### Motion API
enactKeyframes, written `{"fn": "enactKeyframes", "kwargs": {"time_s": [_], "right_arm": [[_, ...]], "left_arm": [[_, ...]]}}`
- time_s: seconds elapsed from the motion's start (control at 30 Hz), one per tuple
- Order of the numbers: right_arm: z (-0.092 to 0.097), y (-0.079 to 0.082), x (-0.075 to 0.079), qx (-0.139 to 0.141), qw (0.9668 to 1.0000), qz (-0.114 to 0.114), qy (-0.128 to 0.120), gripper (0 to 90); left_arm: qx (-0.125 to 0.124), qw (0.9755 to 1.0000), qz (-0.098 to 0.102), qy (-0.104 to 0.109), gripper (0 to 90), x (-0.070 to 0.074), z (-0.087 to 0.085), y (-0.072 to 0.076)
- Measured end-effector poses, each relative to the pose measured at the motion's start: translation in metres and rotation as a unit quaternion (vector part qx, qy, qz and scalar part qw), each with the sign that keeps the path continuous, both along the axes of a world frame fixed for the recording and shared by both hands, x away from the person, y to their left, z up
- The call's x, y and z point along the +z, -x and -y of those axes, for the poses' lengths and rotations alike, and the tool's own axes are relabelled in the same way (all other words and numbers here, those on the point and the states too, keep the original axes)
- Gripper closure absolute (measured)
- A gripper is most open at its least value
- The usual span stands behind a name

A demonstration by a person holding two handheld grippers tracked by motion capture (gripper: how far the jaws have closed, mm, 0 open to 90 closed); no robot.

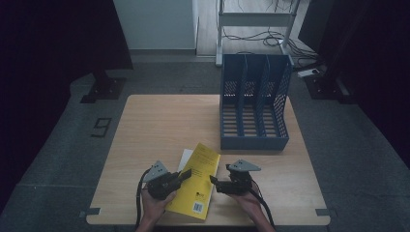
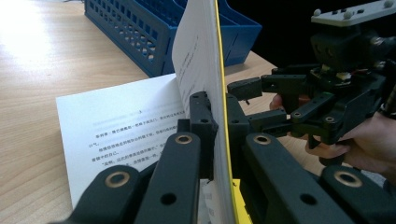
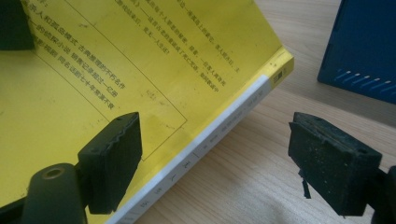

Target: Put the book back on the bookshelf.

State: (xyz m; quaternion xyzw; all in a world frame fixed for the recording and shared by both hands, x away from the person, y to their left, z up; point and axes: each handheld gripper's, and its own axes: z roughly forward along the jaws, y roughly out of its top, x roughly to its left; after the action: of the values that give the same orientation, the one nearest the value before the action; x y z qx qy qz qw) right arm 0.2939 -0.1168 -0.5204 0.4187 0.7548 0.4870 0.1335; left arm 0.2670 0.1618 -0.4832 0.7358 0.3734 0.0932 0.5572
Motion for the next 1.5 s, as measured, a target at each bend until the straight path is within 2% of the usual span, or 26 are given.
{"fn": "enactKeyframes", "kwargs": {"time_s": [0.33, 0.67, 0.9, 1.2, 1.5], "right_arm": [[-0.002, 0.001, 0.001, 0.013, 0.9998, 0.001, -0.014, 15.6], [-0.007, 0.004, 0.006, 0.044, 0.9985, 0.007, -0.032, 13.5], [-0.007, 0.003, 0.006, 0.057, 0.9971, -0.004, -0.051, 12.7], [-0.007, 0.002, 0.003, 0.054, 0.9975, -0.007, -0.045, 12.5], [-0.009, 0.006, 0.005, 0.055, 0.9977, 0.009, -0.038, 13.0]], "left_arm": [[-0.01, 0.9998, 0.016, 0.006, 86.8, 0.012, 0.0, 0.008], [-0.026, 0.9991, 0.033, 0.004, 86.8, 0.021, 0.005, 0.017], [-0.033, 0.9989, 0.033, 0.008, 86.8, 0.023, 0.005, 0.018], [-0.039, 0.9988, 0.027, 0.016, 86.8, 0.018, 0.005, 0.015], [-0.044, 0.9986, 0.02, 0.021, 86.6, 0.018, -0.003, 0.012]]}}
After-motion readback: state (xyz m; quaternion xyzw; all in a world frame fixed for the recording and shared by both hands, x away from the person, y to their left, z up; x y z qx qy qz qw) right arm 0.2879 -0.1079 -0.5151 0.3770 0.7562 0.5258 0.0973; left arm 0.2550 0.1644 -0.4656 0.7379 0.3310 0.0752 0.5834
